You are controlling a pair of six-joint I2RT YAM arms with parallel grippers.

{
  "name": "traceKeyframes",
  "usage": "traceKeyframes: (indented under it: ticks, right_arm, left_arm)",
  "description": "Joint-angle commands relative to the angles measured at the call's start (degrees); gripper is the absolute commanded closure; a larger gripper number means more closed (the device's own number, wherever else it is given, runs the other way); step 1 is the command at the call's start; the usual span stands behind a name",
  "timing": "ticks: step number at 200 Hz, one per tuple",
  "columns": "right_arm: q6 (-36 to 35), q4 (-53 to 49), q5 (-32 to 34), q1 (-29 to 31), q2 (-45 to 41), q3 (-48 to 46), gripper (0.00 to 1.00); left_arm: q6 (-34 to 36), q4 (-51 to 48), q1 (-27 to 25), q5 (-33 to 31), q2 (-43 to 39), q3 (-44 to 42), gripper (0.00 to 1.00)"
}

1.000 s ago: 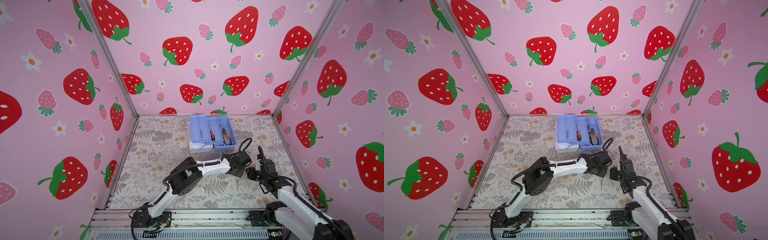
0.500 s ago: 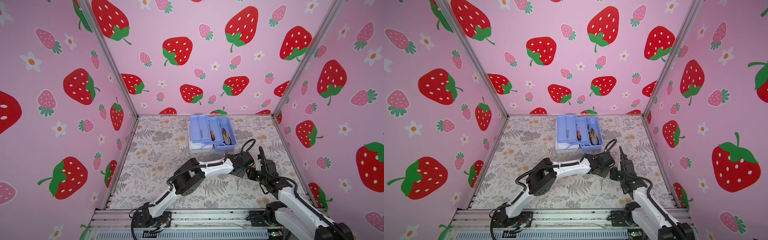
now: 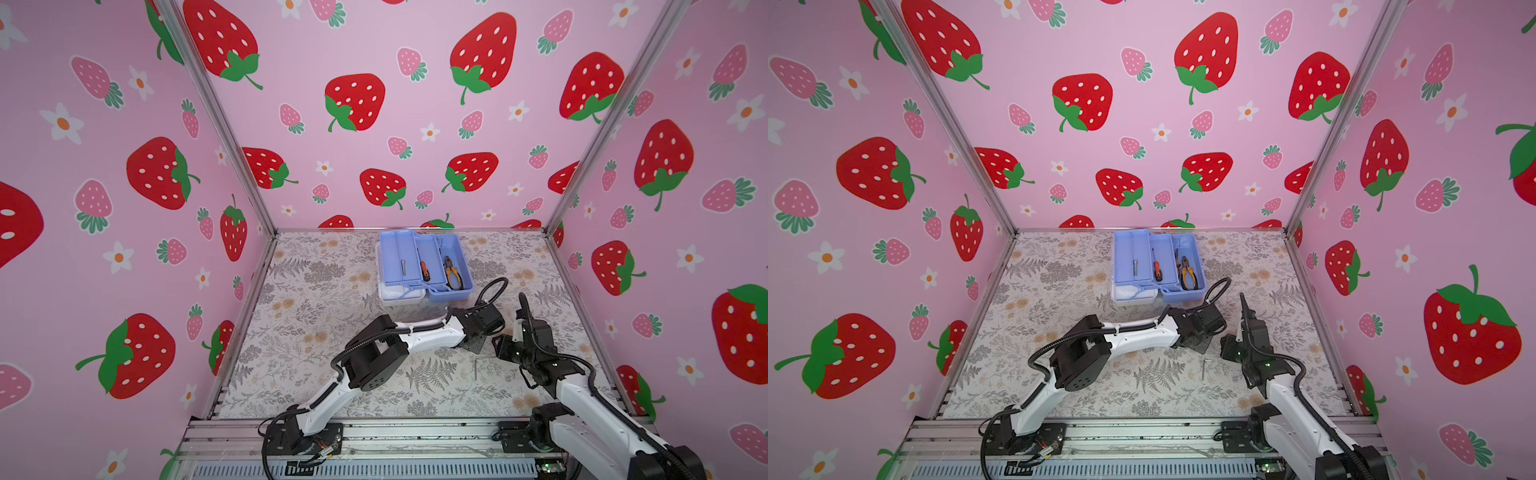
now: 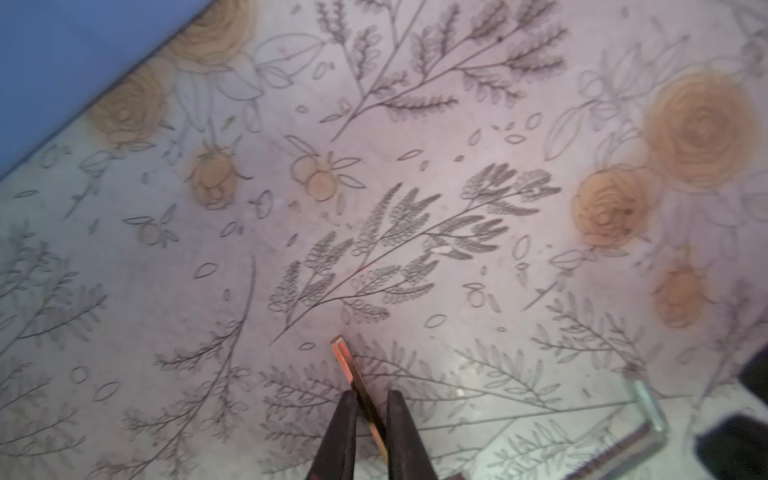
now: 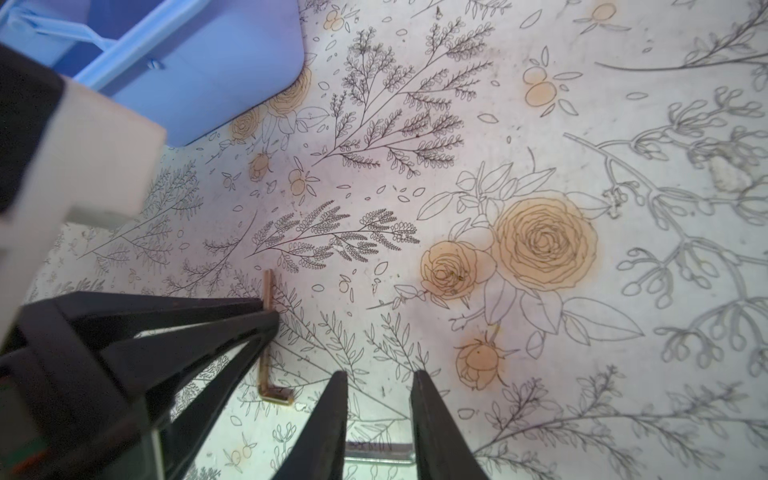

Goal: Pack the tool kit
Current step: 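Grasp the copper hex key on the mat with the left gripper, then lift the copper hex key with the left gripper and carry it to the box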

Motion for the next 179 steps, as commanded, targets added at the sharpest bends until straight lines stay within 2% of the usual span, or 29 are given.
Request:
traceKeyframes:
  ticks: [1,18,61,64,72,111,179]
  right_arm:
    - [-0.6,0.7,-0.4,-0.6,0.0,-0.6,0.7]
    - [-0.7,0.9,-0.4,-0.6,0.3,-0.6,0.7]
    - [-0.8,0.8,-0.9,-0.9,0.2,-0.6,0.7]
    - [-0.8,0.7,-0.9,-0.9,0.1,-0.6,0.7]
    - [-0.8,0.8,-0.9,-0.9,0.1,-0.6,0.7]
    - [-1.0,0.8,-1.0,-0.9,0.0,-0.6,0.7]
    - [-1.3,1.2,-1.2,-1.0,0.5,-0.6,0.7]
  left_arm:
    - [-1.0,-4.1,1.9,-1.6,-0.6,-5.9,0.82]
    - [-2.0,-2.9,3.0,-1.4,-2.4,-8.8,0.88]
    - [-3.2,-1.8,4.0,-0.8,-3.4,-11.3,0.93]
    - [-3.2,-1.8,4.0,-0.7,-3.4,-11.3,0.97]
    - [-3.4,-1.7,4.1,-0.4,-3.3,-11.3,1.0]
    - [-4.4,-1.5,4.9,0.8,-5.7,-11.6,1.0]
    - [-3.6,-4.0,10.0,0.8,-19.0,-11.7,1.0]
